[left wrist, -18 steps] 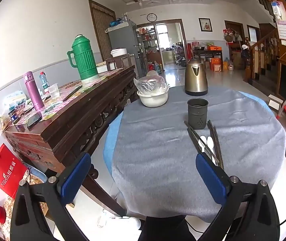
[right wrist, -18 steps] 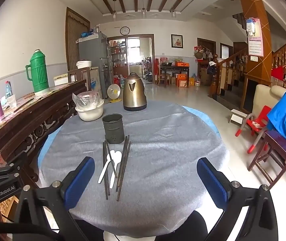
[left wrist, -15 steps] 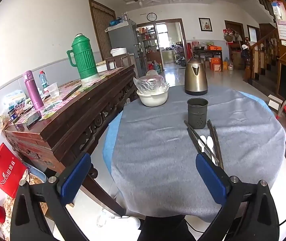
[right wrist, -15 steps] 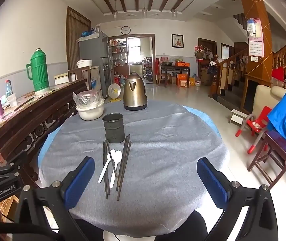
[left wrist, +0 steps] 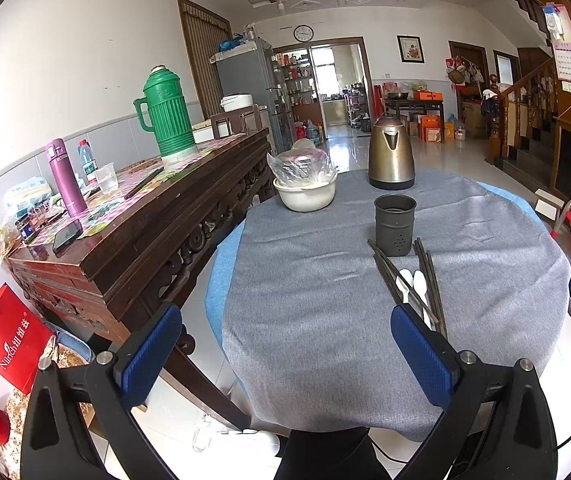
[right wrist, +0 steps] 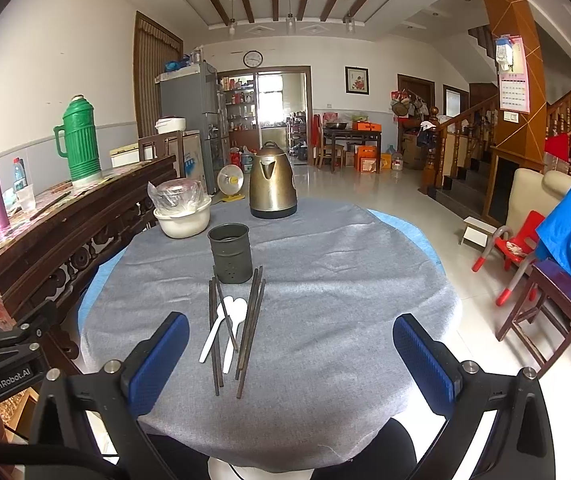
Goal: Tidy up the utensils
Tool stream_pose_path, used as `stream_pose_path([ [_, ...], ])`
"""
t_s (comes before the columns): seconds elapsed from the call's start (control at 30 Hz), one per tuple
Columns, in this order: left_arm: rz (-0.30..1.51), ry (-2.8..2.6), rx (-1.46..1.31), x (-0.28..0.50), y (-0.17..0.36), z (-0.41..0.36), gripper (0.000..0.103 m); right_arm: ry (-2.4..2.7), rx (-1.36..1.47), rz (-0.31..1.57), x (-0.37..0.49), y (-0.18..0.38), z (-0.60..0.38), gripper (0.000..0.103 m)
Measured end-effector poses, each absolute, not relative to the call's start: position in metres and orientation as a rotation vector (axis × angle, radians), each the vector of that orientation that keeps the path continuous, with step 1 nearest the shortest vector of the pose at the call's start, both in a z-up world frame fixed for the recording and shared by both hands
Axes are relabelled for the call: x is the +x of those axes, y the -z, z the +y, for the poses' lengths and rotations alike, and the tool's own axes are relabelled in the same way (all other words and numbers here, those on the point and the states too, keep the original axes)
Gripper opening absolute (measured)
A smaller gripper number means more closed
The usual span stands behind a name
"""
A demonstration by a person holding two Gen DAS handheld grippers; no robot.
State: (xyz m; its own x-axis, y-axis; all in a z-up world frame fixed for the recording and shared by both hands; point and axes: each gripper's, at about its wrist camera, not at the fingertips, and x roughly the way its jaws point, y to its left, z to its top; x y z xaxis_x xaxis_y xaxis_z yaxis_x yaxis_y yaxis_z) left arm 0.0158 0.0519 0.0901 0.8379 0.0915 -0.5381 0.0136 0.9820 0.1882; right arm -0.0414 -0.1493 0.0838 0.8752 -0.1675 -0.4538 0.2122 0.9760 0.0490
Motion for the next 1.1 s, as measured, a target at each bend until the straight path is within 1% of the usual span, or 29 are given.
stream_pose_path([
  [0.73,0.584,-0.041,0.182,0.0141,-0.0851,0.0565,0.103,0.194,0.101,0.483,-0.0448,-0.079,-0.148,0.102],
  [0.93,0.595,-0.042,0.179,0.0143,-0.0818,0.0583,0.103,0.199,0.116,0.518,-0.0437,-0.0761,-0.1518,0.102],
  [0.97,0.597,-0.042,0.179,0.0146,-0.081,0.0585,0.103,0.202,0.116,0.56,-0.0422,-0.0773,-0.154,0.102],
  [1.1,0.602,-0.041,0.178,0.0153,-0.0804,0.059,0.103,0.201,0.14,0.611,-0.0415,-0.0775,-0.1574,0.102],
])
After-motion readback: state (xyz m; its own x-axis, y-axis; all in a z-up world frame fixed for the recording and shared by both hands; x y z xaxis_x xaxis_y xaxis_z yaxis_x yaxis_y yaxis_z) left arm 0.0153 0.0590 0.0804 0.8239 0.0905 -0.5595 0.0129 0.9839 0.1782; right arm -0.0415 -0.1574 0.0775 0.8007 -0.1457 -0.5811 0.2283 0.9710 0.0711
